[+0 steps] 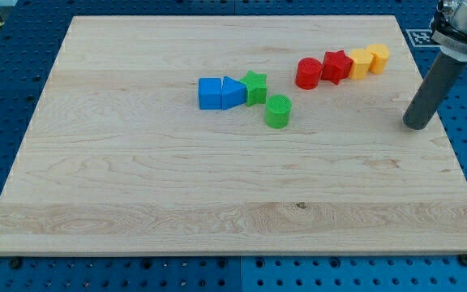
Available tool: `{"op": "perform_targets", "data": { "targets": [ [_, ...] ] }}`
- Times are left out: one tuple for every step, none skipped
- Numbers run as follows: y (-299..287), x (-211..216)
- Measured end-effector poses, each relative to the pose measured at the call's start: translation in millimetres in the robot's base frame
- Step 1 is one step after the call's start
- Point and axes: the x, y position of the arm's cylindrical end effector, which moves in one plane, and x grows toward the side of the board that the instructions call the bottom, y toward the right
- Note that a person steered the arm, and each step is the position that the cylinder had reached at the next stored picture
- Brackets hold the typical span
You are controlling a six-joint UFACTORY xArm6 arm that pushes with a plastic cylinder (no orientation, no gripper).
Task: Push the yellow heart away from the yellow hexagon
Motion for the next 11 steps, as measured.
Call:
{"op": "perform_targets", "data": {
  "targets": [
    [13.6, -7.5],
    [14.9, -32.2],
    [24.0, -72.2],
    [40.9, -87.2],
    [41.2, -97.1],
    [33.3, -135.2],
    [17.7, -165.1],
    [-25.5, -169.1],
    [-36.4, -163.6],
    [-22.3, -146.9],
    [-22.3, -139.2]
  ]
}}
